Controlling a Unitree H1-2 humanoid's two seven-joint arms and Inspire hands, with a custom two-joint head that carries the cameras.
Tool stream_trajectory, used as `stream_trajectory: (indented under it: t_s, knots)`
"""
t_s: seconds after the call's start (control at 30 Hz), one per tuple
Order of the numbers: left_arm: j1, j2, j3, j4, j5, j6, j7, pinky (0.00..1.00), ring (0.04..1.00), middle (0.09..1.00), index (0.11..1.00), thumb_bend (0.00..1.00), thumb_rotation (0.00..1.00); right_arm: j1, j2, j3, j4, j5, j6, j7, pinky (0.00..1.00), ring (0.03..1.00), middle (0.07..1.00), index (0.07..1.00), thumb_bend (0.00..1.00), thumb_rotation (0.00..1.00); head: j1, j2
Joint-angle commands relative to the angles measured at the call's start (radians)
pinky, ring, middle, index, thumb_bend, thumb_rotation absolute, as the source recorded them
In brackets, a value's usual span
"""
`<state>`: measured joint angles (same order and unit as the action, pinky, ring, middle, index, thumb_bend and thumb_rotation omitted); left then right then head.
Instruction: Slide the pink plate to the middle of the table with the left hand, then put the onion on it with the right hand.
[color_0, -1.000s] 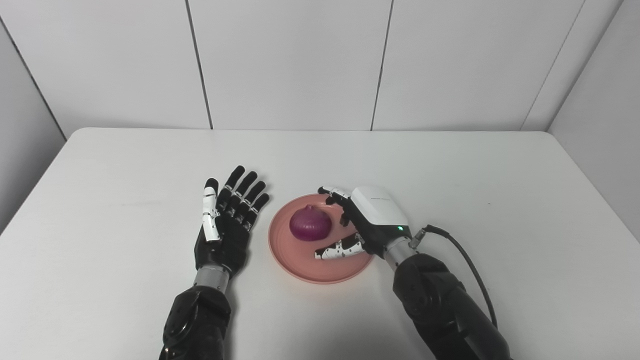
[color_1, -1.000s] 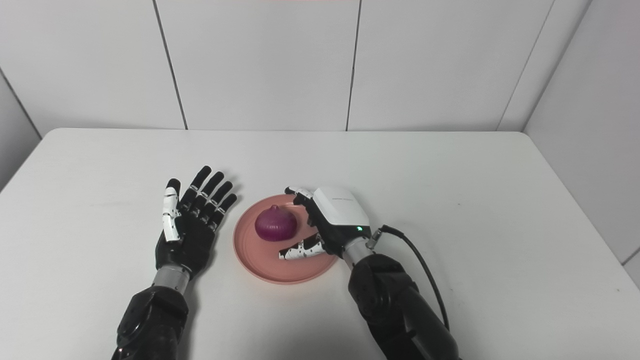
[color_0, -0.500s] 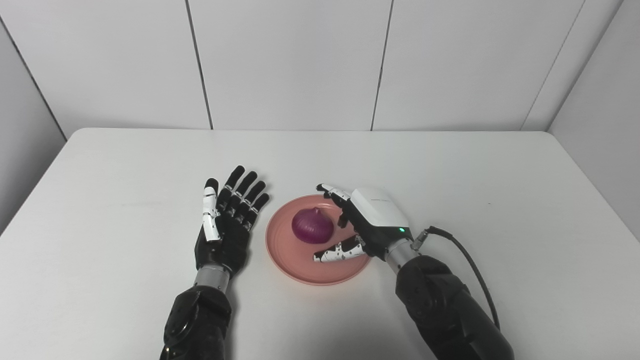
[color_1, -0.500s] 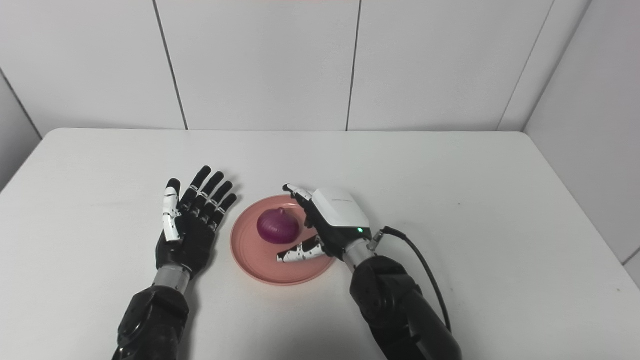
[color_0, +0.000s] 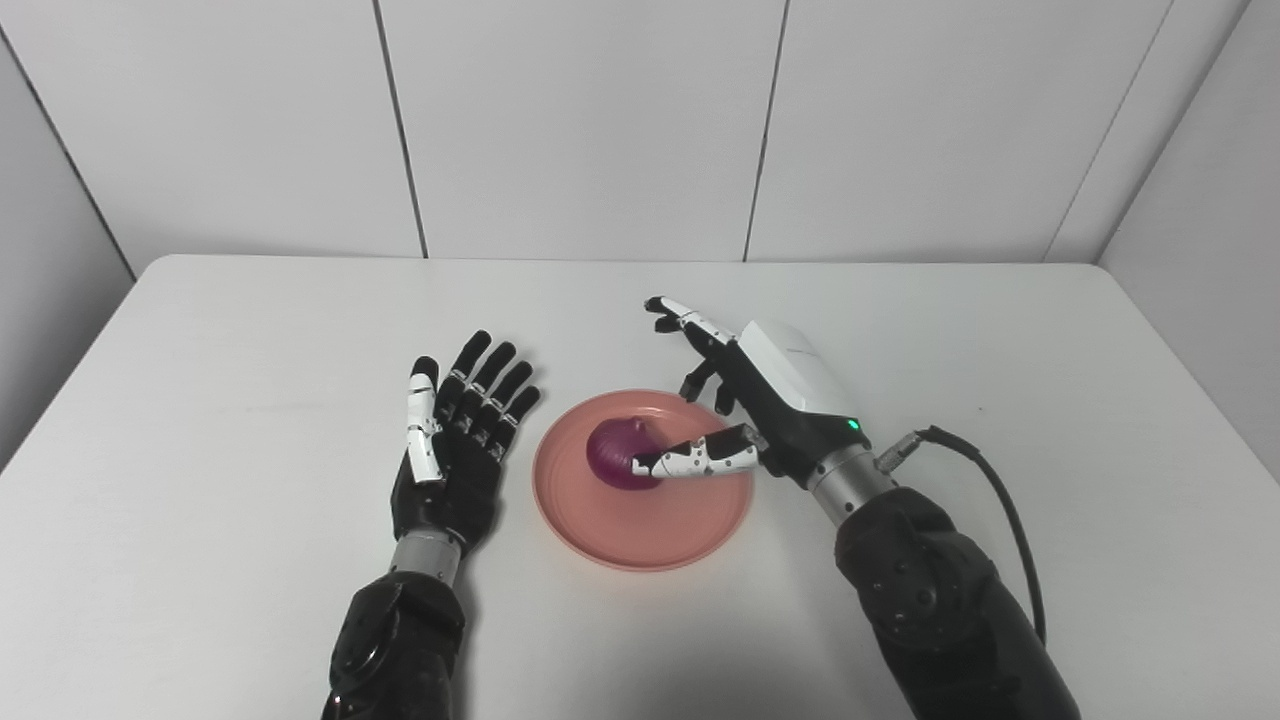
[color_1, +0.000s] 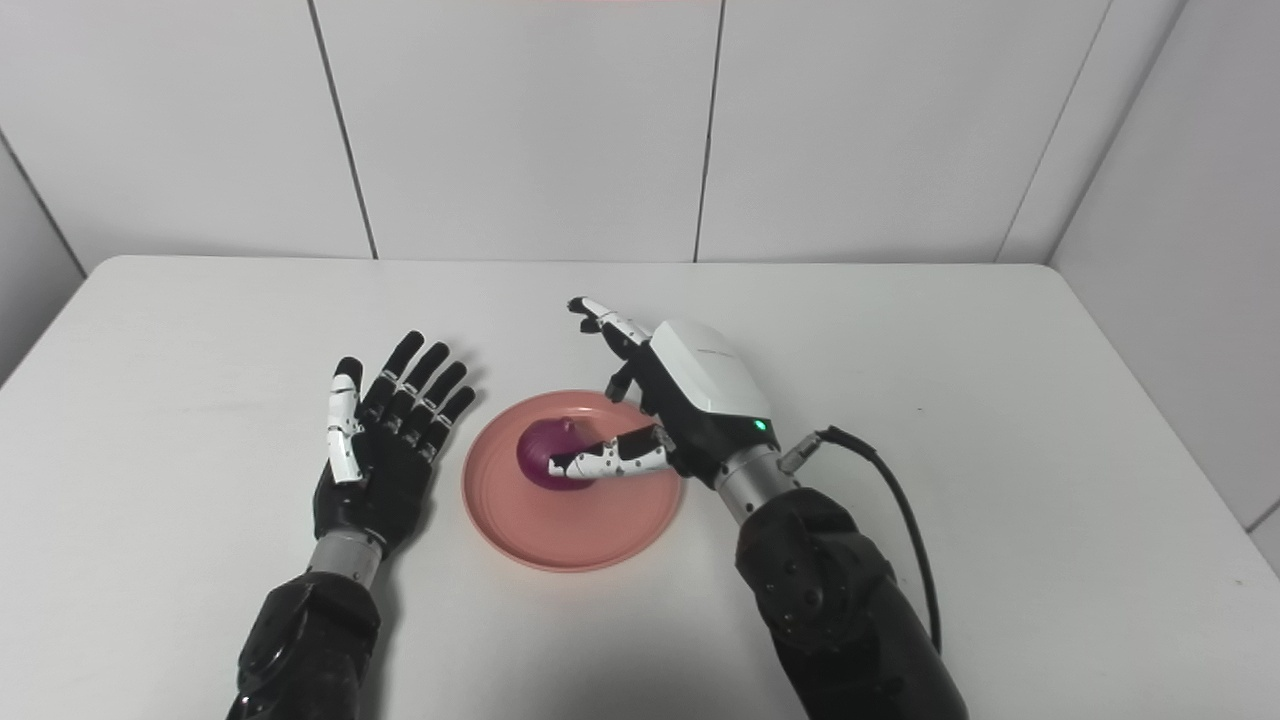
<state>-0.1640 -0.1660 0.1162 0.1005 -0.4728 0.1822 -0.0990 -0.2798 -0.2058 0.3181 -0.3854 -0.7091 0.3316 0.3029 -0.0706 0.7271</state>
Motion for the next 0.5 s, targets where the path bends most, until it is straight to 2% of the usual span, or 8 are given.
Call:
stream_trajectory:
  t_s: [0.0, 0.07, 0.13, 0.2, 0.33, 0.37, 0.4, 0.47]
  knots:
    - [0.008, -0.014, -0.004, 0.026, 0.012, 0.016, 0.018, 0.86, 0.857, 0.866, 0.849, 0.39, 1.0, -0.022, 0.009, -0.037, -0.041, 0.018, 0.011, -0.014, 0.38, 0.554, 0.835, 0.904, 0.94, 0.36, 0.003, 0.0]
    - [0.008, -0.014, -0.004, 0.026, 0.013, 0.014, 0.02, 0.87, 0.858, 0.868, 0.85, 0.39, 1.0, -0.005, 0.03, -0.078, -0.041, 0.047, 0.006, -0.044, 0.39, 0.557, 0.833, 0.902, 0.94, 0.37, 0.002, -0.001]
    - [0.009, -0.015, -0.003, 0.026, 0.013, 0.014, 0.02, 0.86, 0.855, 0.865, 0.847, 0.39, 1.0, 0.02, 0.055, -0.126, -0.032, 0.086, -0.01, -0.091, 0.4, 0.569, 0.834, 0.898, 0.93, 0.42, 0.001, -0.002]
    - [0.01, -0.014, -0.003, 0.024, 0.011, 0.015, 0.019, 0.86, 0.856, 0.864, 0.845, 0.39, 1.0, 0.044, 0.074, -0.164, -0.017, 0.114, -0.028, -0.132, 0.47, 0.612, 0.836, 0.897, 0.88, 0.57, 0.001, -0.002]
    - [0.01, -0.012, -0.003, 0.026, 0.013, 0.012, 0.017, 0.87, 0.854, 0.864, 0.847, 0.39, 1.0, 0.083, 0.09, -0.218, 0.028, 0.17, -0.06, -0.195, 0.55, 0.673, 0.833, 0.893, 0.82, 0.72, 0.006, -0.007]
    - [0.01, -0.012, -0.003, 0.026, 0.014, 0.012, 0.018, 0.86, 0.854, 0.863, 0.847, 0.38, 1.0, 0.092, 0.091, -0.229, 0.038, 0.187, -0.063, -0.204, 0.61, 0.72, 0.824, 0.892, 0.76, 0.81, 0.006, -0.007]
    - [0.01, -0.01, -0.003, 0.025, 0.014, 0.012, 0.016, 0.86, 0.854, 0.862, 0.846, 0.38, 1.0, 0.105, 0.097, -0.241, 0.058, 0.202, -0.072, -0.224, 0.64, 0.736, 0.822, 0.892, 0.73, 0.84, 0.008, -0.009]
    - [0.01, -0.007, -0.003, 0.026, 0.013, 0.011, 0.013, 0.87, 0.859, 0.868, 0.852, 0.38, 1.0, 0.125, 0.109, -0.263, 0.095, 0.242, -0.097, -0.255, 0.73, 0.769, 0.82, 0.887, 0.69, 0.97, 0.011, -0.01]
